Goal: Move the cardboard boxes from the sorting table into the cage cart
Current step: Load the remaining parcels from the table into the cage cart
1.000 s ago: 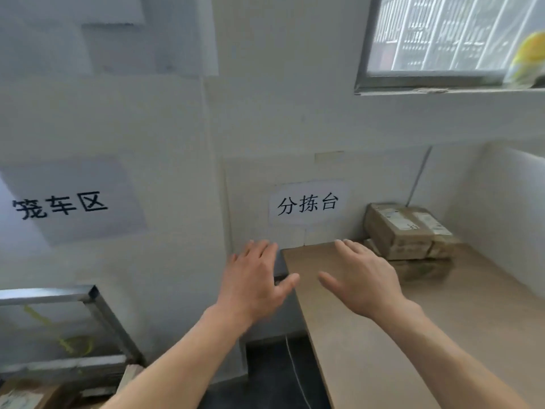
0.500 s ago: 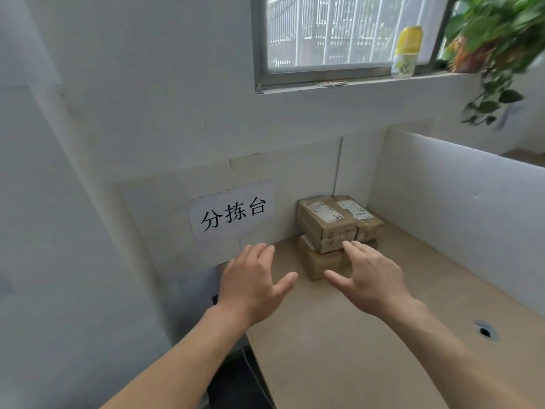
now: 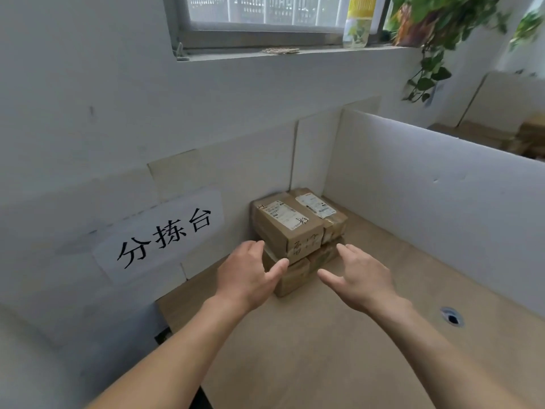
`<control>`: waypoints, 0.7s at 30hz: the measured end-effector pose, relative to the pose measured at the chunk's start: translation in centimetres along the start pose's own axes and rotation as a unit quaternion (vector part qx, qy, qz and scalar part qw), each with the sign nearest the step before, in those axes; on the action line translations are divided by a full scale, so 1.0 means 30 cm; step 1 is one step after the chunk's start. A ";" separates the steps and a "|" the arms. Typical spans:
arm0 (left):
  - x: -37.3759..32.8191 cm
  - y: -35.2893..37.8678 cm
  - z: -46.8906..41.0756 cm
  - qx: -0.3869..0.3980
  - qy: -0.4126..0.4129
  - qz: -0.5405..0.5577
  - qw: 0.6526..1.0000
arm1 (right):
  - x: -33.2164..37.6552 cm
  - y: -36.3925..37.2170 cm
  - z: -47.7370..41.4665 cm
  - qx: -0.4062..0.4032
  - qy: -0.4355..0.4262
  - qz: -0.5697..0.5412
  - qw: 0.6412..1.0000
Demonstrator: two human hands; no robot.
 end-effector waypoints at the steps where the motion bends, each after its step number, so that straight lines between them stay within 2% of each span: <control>1: 0.019 0.017 -0.042 0.008 -0.007 0.007 1.000 | 0.005 0.012 -0.036 0.004 0.006 0.000 1.000; 12: 0.180 0.220 -0.390 0.078 -0.062 0.044 0.994 | 0.071 0.157 -0.413 0.025 0.045 -0.027 0.998; 21: 0.231 0.321 -0.514 0.083 -0.079 0.076 0.991 | 0.073 0.236 -0.570 0.046 0.065 -0.076 0.994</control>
Point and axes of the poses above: each hand's wrist, its own z-axis away from the middle knuckle, its own y-axis out of the palm, x = y × z, the point moved 7 cm from there along -z, towards the middle knuckle, and after that the axes turned 11 degrees about z, right-handed, at the moved point
